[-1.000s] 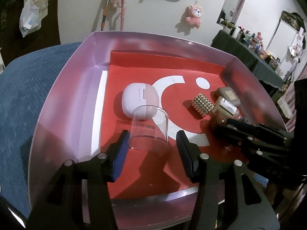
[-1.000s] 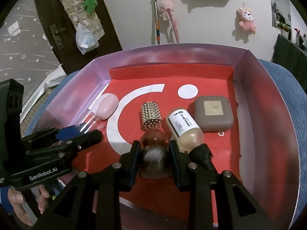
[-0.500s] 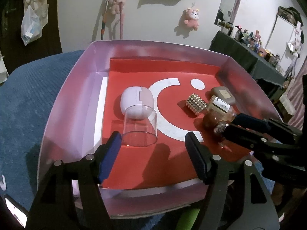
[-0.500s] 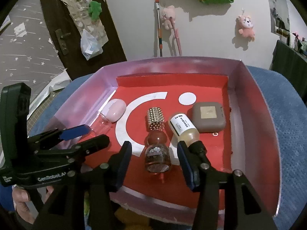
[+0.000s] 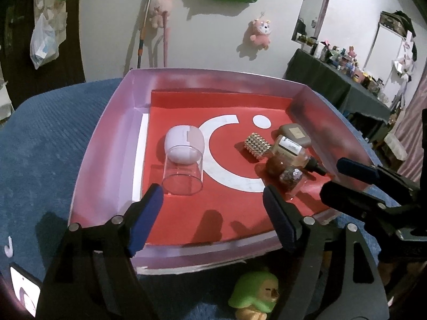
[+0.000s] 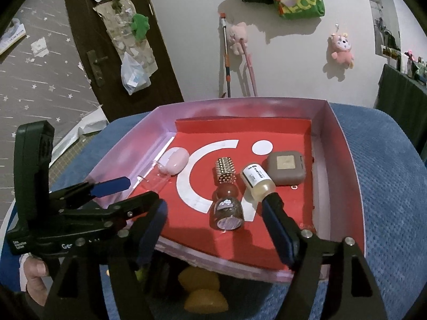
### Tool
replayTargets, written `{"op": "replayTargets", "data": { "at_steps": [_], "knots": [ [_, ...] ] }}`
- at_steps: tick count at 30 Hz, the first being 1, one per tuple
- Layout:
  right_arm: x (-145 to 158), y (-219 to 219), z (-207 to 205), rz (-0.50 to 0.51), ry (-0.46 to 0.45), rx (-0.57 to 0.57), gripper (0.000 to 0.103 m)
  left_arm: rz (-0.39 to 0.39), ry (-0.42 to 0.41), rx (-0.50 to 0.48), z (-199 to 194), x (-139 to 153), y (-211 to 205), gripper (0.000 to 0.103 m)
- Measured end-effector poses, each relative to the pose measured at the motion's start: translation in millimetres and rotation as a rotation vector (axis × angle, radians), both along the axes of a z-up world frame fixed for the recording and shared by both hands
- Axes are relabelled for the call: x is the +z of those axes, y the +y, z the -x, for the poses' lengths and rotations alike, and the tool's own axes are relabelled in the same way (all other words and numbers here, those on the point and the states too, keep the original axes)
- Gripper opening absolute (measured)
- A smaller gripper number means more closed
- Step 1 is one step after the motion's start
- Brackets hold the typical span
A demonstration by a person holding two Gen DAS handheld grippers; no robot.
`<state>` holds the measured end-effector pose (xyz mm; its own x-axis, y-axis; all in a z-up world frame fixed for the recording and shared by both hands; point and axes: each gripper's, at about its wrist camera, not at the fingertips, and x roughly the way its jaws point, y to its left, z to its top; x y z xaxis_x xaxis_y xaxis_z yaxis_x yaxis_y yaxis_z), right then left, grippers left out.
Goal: Organize rigid objects
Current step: 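Withdraw both tools from the box toward the remaining items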
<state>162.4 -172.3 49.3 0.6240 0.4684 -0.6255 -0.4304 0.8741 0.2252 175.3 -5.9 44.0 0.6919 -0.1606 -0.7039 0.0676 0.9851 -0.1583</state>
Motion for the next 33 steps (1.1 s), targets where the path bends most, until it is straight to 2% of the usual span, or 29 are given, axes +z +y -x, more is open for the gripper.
{"op": "replayTargets", "data": {
  "at_steps": [1, 3, 5, 8, 13, 16, 17, 33],
  "knots": [
    [0.8, -1.0, 3.1, -0.003, -0.005, 0.000, 0.081, -0.004, -0.003, 0.001, 1.6, 1.1, -0.4, 0.078],
    [2.6, -2.4, 7.1, -0.006, -0.013, 0.000, 0.085, -0.002, -0.012, 0.002, 4.9, 3.1, 0.0, 0.090],
    [5.6, -4.0, 11.9, -0.010, -0.027, 0.000, 0.087, -0.006, -0.027, 0.012, 9.3, 5.6, 0.5, 0.097],
    [9.4, -5.6, 17.3, -0.020, -0.041, 0.001, 0.096, -0.007, -0.044, 0.017, 15.7, 9.7, 1.8, 0.097],
    [13.6, -6.7, 27.6, -0.036, -0.066, 0.009, 0.103, -0.009, -0.057, 0.024, 23.4, 12.8, 3.6, 0.098],
    [14.1, -6.3, 33.9, -0.035, -0.080, 0.008, 0.103, -0.017, -0.066, 0.026, 27.9, 13.9, 2.1, 0.100],
    [14.2, -6.4, 36.7, -0.036, -0.084, 0.008, 0.103, -0.019, -0.069, 0.027, 29.7, 14.2, 2.0, 0.103],
    [14.6, -13.9, 68.0, -0.064, -0.154, -0.033, 0.103, -0.027, -0.097, 0.015, 60.4, 15.9, -5.0, 0.103]
  ]
}}
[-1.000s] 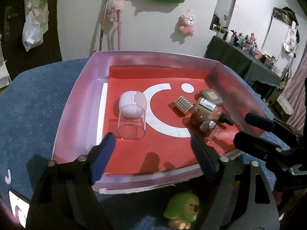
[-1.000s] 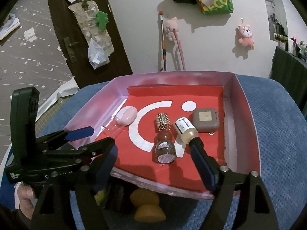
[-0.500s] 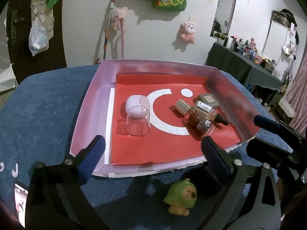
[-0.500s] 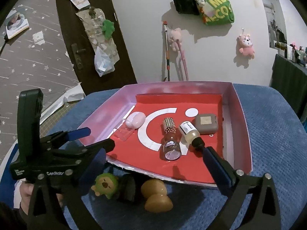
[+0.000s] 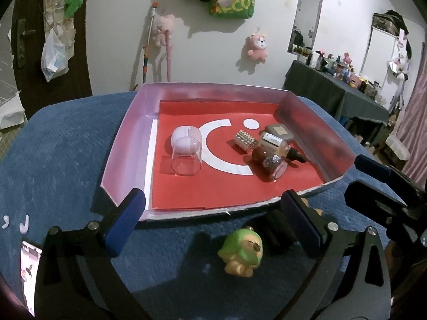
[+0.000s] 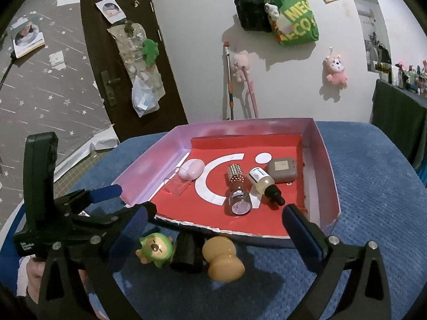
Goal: Organize rigid objects
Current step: 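Withdraw both tools from the box toward the remaining items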
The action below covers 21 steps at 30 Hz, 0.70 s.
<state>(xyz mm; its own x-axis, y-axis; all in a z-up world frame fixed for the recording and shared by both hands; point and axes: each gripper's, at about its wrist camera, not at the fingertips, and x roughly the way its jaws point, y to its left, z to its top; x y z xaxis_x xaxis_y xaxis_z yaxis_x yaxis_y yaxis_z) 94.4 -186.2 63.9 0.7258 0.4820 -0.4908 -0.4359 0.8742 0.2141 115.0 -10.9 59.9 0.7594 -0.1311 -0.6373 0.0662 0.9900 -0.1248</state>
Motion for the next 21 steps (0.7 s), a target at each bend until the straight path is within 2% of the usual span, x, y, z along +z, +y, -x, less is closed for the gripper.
{"op": "replayTargets", "data": {
  "at_steps": [10, 21],
  "knots": [
    [-3.7, 2.5, 26.1, 0.029, -0.053, -0.032, 0.103, 0.024, -0.011, -0.025, 20.6, 0.4, -1.9, 0.103],
    [-11.3, -1.1, 37.1, 0.022, -0.030, -0.025, 0.103, 0.021, -0.007, -0.042, 36.5, -4.4, -6.0, 0.103]
  ]
}}
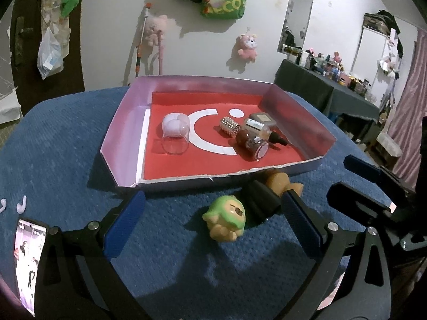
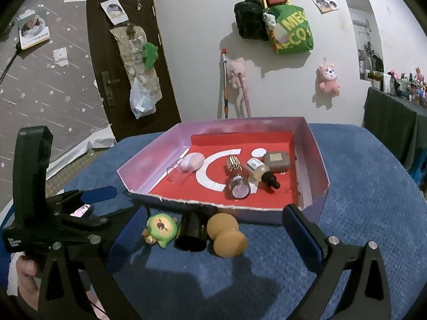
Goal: Organize rigid objects
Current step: 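Withdraw both tools from the box toward the remaining items, then grasp the green figurine with the left tool while the right tool grasps the tan sponge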
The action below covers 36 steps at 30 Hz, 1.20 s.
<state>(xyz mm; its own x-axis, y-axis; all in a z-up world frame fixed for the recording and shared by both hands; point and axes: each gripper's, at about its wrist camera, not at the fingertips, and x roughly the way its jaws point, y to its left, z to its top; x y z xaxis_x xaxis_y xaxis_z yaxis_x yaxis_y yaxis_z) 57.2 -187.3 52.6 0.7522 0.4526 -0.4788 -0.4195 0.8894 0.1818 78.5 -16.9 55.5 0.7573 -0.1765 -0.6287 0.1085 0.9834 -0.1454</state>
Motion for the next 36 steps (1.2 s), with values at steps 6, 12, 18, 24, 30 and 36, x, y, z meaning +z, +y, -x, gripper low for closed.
{"op": "replayTargets", "data": {
  "at_steps": [6, 12, 18, 24, 30, 36],
  "knots": [
    [-4.5, -2.0, 7.5, -0.002, 0.007, 0.000, 0.103, -0.003, 0.005, -0.013, 6.5, -2.8, -3.7, 0.103],
    [-7.9, -2.9, 10.6, -0.002, 0.019, 0.002, 0.103, 0.002, 0.012, -0.020, 10.4, -5.6, -6.1, 0.103],
    [-12.9, -3.6, 12.2, 0.002, 0.033, 0.003, 0.103, -0.003, 0.021, -0.023, 12.4, -8.9, -8.1, 0.103],
    [-17.1, -4.7, 12.1, 0.015, 0.045, -0.005, 0.103, -0.005, 0.030, -0.017, 12.8, -14.2, -6.6, 0.103],
    [-22.4, -5.9, 7.4, 0.033, 0.064, -0.022, 0.103, 0.021, 0.067, -0.008, 6.7, -24.4, -0.7, 0.103],
    [-30.1, -6.8, 0.7, 0.062, 0.089, -0.042, 0.091, 0.033, 0.097, 0.019, -0.6, -33.9, 5.4, 0.103]
  ]
}}
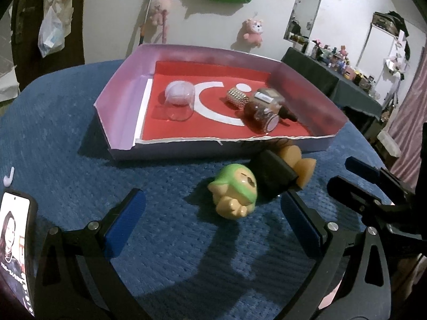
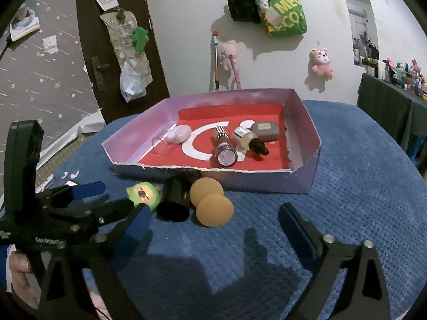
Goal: Organize rigid objects
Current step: 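Grasp the green figurine with the left tool while the right tool grasps the tan sponge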
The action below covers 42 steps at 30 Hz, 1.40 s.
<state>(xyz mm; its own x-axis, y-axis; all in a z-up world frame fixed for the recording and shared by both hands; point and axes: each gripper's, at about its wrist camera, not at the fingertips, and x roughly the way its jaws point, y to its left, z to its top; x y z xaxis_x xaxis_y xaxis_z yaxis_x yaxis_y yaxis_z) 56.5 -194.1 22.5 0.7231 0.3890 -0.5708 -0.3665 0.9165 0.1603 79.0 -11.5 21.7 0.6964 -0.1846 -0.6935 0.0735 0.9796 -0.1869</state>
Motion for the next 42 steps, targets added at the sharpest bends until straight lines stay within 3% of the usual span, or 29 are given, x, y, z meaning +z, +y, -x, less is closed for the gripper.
{"op": "replayTargets", "data": {
  "at_steps": [6, 13, 18, 28, 30, 32, 37, 39, 42],
  "knots": [
    [-8.4, -2.1, -10.0, 0.017, 0.043, -0.012, 0.079, -0.006, 0.011, 0.001, -4.1, -6.0, -0.7, 0.103],
    [-15.7, 2.4, -17.6, 0.043, 0.071, -0.005, 0.076, -0.008, 0.027, -0.001, -8.5, -11.1, -1.8, 0.102],
    [-17.4, 5.7, -24.8, 0.058, 0.087, -0.003, 0.075, -0.017, 0.034, 0.003, -11.7, -13.0, -2.0, 0.094],
    [-22.5, 16.1, -37.0, 0.076, 0.121, 0.018, 0.063, -0.028, 0.034, -0.023, -16.8, -15.6, -9.0, 0.090],
    [-23.9, 18.4, -39.0, 0.075, 0.126, 0.023, 0.061, -0.035, 0.033, -0.030, -18.4, -15.8, -11.6, 0.080],
    [-25.6, 19.7, -40.8, 0.074, 0.131, 0.026, 0.054, -0.045, 0.030, -0.033, -19.7, -16.3, -13.7, 0.079],
    [-25.4, 19.6, -41.9, 0.056, 0.137, 0.039, 0.040, -0.010, 0.020, -0.077, -19.2, -15.2, -16.1, 0.052],
    [-25.5, 19.6, -40.7, 0.059, 0.135, 0.040, 0.040, 0.008, 0.021, -0.100, -19.6, -15.1, -18.1, 0.041],
    [-25.3, 17.2, -39.4, 0.050, 0.135, 0.039, 0.040, -0.004, 0.016, -0.110, -18.1, -14.9, -21.9, 0.039]
  ]
}}
